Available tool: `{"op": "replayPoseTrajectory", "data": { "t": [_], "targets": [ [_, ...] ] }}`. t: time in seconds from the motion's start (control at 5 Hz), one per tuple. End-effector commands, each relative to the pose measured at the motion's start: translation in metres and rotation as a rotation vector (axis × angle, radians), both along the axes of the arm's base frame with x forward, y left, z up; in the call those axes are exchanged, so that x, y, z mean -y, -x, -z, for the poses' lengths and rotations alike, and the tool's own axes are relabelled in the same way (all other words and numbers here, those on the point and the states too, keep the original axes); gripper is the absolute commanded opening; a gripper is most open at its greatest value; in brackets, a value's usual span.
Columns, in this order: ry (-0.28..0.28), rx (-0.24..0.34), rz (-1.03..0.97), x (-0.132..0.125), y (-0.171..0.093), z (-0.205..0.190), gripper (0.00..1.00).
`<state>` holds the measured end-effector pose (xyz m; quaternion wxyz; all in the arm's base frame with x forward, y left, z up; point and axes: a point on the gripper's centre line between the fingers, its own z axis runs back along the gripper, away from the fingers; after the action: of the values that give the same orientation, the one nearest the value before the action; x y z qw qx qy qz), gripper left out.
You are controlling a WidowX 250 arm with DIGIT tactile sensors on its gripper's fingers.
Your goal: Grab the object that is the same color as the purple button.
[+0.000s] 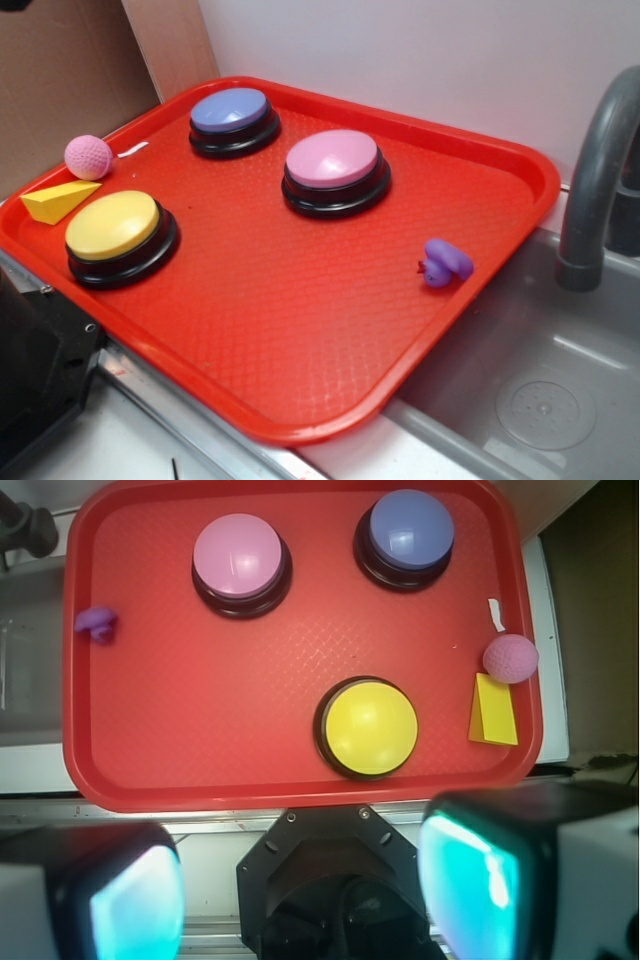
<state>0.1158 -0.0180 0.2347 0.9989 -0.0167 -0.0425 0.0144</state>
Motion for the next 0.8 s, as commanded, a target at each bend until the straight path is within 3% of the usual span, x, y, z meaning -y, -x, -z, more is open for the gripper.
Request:
{"op": "replayPoseTrajectory", "data": {
  "t": [0.0, 0.2, 0.4, 0.6],
  "targets": [
    [0.000, 0.000, 0.000, 0.000, 0.000, 0.000, 1.00],
    [-0.002, -0.017, 0.113, 0.021, -0.020, 0.004, 1.00],
    [-0.047, -0.001, 0.268, 0.052, -0.040, 0.010, 1.00],
    [-0.089, 0.070, 0.506, 0.081, -0.053, 0.019, 1.00]
  ]
}}
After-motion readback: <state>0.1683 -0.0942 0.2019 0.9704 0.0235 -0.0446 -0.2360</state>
